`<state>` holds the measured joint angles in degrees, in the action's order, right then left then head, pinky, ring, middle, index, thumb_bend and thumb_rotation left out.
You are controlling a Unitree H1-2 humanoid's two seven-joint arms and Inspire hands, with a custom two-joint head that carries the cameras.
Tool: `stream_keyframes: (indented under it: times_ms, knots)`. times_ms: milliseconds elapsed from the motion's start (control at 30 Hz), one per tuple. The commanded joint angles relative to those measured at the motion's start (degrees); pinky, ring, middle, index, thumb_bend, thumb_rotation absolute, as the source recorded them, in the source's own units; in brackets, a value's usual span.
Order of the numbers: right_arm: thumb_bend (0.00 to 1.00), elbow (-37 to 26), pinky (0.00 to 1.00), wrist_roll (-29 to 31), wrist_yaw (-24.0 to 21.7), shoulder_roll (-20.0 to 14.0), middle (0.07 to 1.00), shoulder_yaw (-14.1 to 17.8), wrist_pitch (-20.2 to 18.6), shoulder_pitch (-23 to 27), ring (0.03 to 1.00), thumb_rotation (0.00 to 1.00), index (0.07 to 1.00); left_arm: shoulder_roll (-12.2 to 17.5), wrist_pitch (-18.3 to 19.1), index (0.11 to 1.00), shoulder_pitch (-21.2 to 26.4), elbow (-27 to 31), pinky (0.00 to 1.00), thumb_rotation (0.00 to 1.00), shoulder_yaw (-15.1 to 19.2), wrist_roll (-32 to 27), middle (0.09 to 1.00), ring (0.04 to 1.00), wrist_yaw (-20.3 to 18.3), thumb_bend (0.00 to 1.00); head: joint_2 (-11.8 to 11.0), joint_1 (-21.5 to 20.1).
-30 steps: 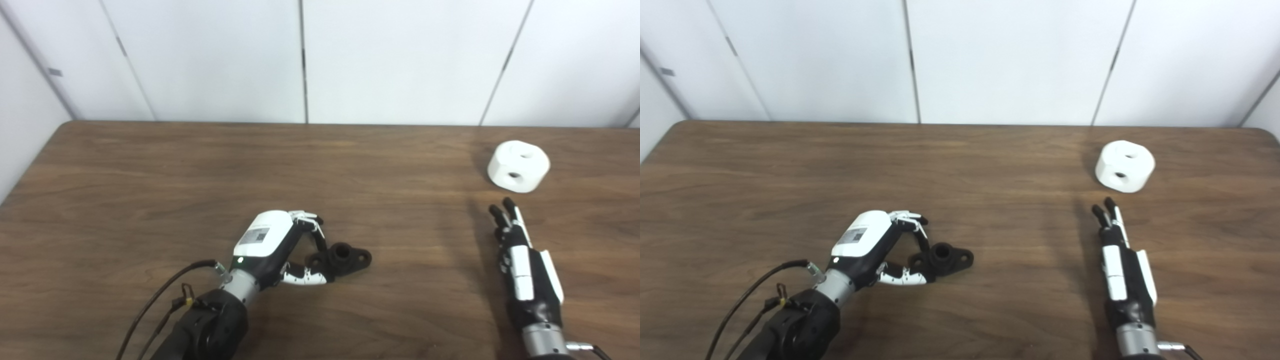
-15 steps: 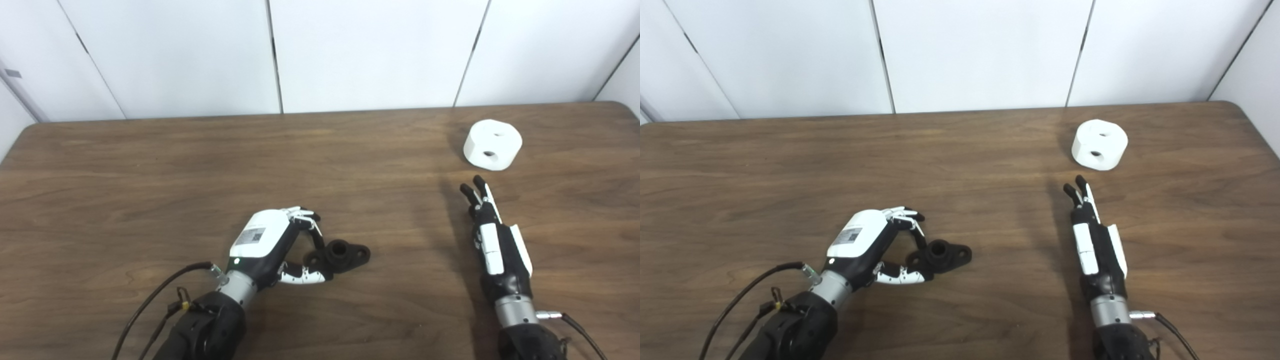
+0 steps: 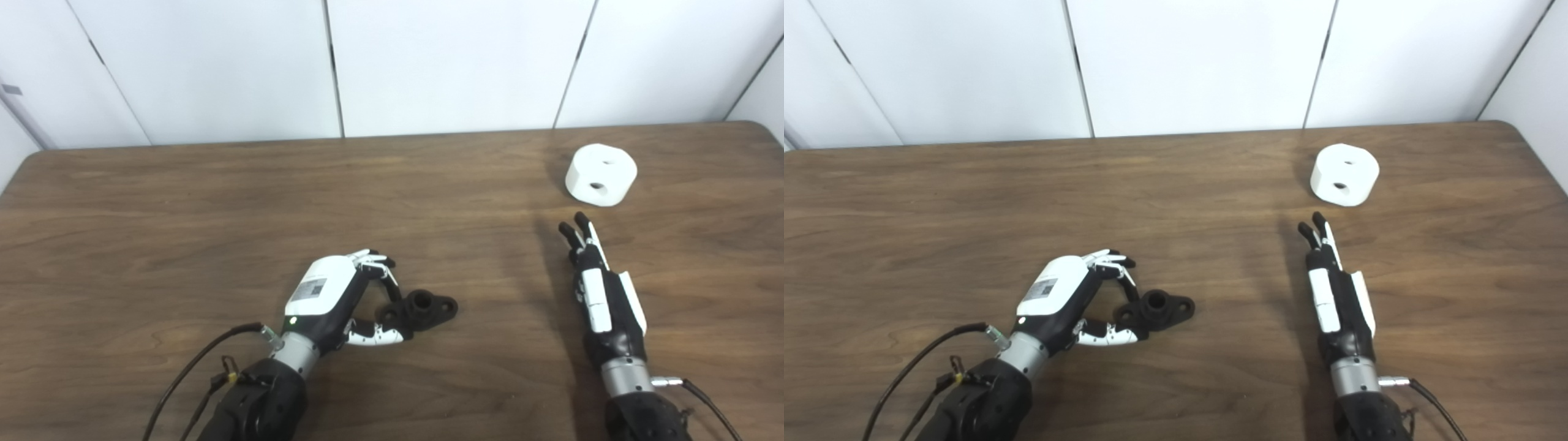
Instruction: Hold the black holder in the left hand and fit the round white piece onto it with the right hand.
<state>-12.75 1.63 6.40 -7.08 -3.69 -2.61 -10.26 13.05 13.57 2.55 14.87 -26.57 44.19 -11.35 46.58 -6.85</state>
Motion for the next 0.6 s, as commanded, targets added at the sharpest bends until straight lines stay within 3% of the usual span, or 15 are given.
stream_keyframes:
  times_ms: [0, 167, 333, 400, 500, 567]
  knots:
    - [0.64, 0.76, 1.0, 0.99, -2.39, 2.44, 0.942, -1.52, -4.29, -1.26, 1.0, 1.0, 0.992, 0.49, 1.86, 0.488, -2.78, -2.83, 0.87, 0.05, -0.65, -1.29, 0.815, 0.899, -3.84, 0.52, 0.06, -0.01]
    - [0.7, -0.7, 1.0, 0.85, -2.03, 2.04, 0.936, -1.06, -5.69, -0.85, 1.0, 0.98, 0.985, 0.64, 2.02, 0.488, -2.89, -2.43, 0.86, 0.05, -0.25, -1.24, 0.816, 0.897, -4.07, 0.52, -0.26, -1.29]
    - [0.62, -3.77, 1.0, -1.26, -2.11, -0.28, 0.937, -0.26, -7.08, 0.13, 0.996, 0.96, 0.982, 0.65, 1.77, 0.488, -2.81, -3.08, 0.83, 0.05, 0.03, -1.17, 0.818, 0.896, -3.98, 0.52, -0.49, -2.21]
    - [0.59, -5.44, 1.0, -1.59, -2.27, -1.01, 0.934, 0.52, -7.93, 0.43, 0.977, 0.89, 0.964, 0.67, 1.59, 0.488, -2.79, -3.42, 0.82, 0.05, 0.04, -1.05, 0.818, 0.892, -3.87, 0.52, -0.48, -2.46]
    - [0.58, -8.41, 1.0, 0.4, -3.31, -1.86, 0.942, 2.75, -10.12, 1.12, 0.983, 0.8, 0.955, 0.86, 0.55, 0.487, -2.68, -4.22, 0.83, 0.05, 0.04, -0.7, 0.811, 0.887, -3.28, 0.52, -0.59, -3.15]
    - [0.58, -11.28, 0.99, -3.1, -3.38, -3.87, 0.94, 3.66, -12.81, 1.86, 0.977, 0.82, 0.954, 1.0, 0.04, 0.488, -2.6, -5.01, 0.84, 0.05, 0.06, -0.69, 0.808, 0.887, -2.94, 0.52, -0.69, -3.69]
